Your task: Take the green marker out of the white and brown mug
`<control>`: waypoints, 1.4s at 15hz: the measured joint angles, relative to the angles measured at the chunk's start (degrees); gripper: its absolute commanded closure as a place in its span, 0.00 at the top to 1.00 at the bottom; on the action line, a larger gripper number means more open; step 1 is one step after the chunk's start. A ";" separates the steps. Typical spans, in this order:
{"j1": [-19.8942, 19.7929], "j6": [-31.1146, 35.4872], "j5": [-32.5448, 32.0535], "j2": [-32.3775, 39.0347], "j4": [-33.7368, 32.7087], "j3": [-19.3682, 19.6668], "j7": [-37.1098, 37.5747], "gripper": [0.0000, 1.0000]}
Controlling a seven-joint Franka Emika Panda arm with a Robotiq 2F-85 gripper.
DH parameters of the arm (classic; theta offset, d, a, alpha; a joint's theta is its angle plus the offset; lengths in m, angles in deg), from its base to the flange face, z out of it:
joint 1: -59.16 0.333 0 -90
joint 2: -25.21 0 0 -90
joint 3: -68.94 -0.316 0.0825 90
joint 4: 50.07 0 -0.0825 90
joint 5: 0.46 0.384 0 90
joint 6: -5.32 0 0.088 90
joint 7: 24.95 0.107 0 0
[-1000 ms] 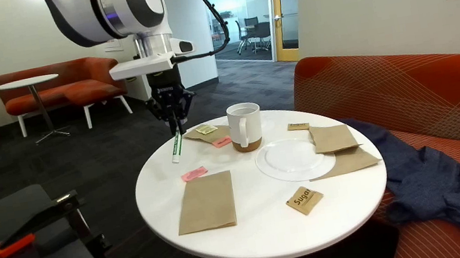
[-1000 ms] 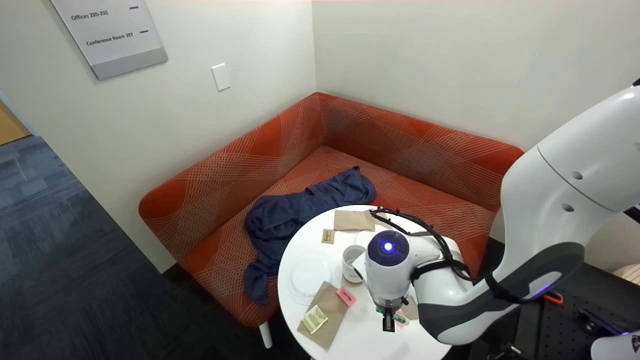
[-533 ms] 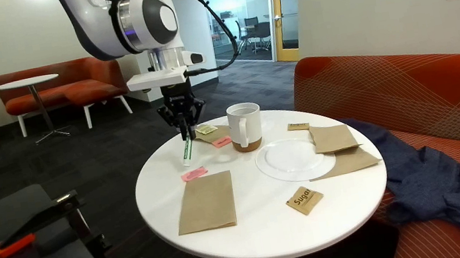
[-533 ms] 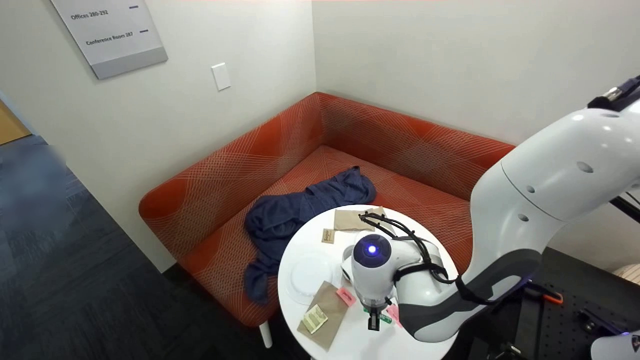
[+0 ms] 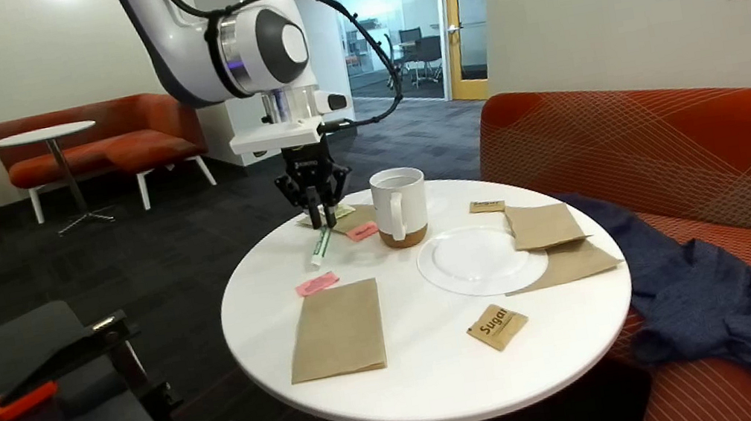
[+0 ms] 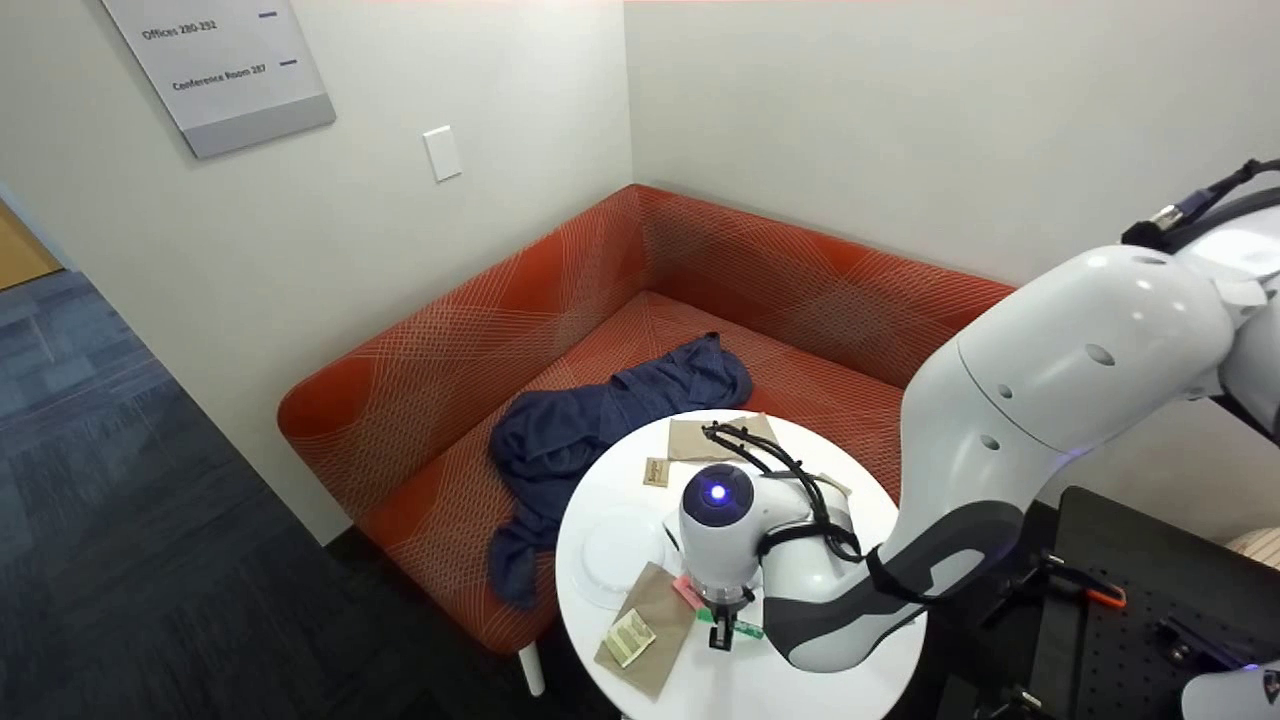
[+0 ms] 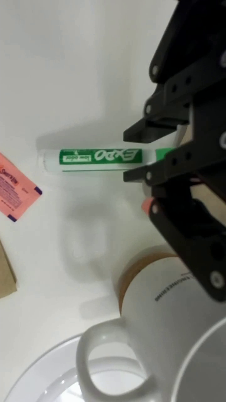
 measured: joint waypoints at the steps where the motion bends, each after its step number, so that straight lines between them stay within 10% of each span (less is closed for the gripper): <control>1: 0.03 0.00 0.00 0.45 -0.41 0.02 0.29 0.67; 6: 0.97 0.02 0.00 1.11 -1.09 0.84 0.99 1.00; 21: 2.59 -0.17 0.25 -12.64 0.72 2.00 4.02 1.00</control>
